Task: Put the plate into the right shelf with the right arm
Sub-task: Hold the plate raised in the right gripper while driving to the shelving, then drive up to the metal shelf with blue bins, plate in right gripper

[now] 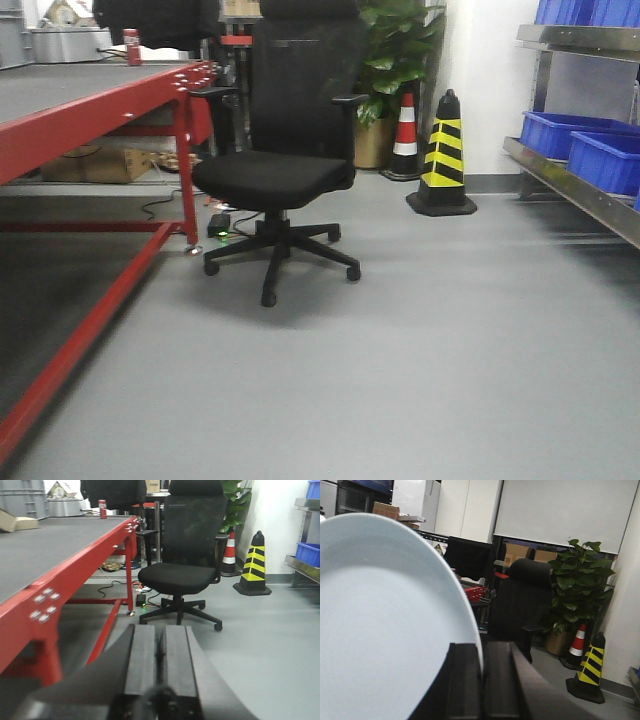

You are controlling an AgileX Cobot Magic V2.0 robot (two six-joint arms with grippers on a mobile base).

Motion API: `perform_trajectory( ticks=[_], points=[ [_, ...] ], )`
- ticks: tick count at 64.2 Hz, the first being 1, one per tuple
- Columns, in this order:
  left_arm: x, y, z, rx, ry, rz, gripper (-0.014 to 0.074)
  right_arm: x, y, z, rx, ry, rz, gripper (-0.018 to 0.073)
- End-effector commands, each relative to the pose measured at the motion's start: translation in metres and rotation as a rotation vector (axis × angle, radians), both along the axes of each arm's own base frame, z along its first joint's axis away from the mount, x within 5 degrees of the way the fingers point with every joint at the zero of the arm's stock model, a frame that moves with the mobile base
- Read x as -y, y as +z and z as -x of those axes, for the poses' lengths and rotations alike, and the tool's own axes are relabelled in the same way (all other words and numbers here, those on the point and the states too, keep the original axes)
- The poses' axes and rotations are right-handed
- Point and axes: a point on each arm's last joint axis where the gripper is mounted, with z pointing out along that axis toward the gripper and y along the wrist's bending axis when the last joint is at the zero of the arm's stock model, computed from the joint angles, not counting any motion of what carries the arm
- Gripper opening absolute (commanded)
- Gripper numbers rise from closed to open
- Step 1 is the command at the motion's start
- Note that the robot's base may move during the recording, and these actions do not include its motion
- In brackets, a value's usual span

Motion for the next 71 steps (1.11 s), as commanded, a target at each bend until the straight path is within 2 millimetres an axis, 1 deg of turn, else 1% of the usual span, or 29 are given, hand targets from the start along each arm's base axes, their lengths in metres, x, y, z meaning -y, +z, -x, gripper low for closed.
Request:
perform_trajectory(
  ticks=[1, 71],
  points=[
    [-0.0017, 0.0054, 0.0012, 0.089, 0.018, 0.01, -0.0047, -0.0001, 0.0161, 0.0043, 0.105, 0.015, -0.019, 0.0053],
    [-0.0017, 0.0054, 0.0012, 0.089, 0.018, 0.01, -0.0047, -0.0001, 0.0161, 0.0043, 0.105, 0.015, -0.019, 0.0053]
  ],
)
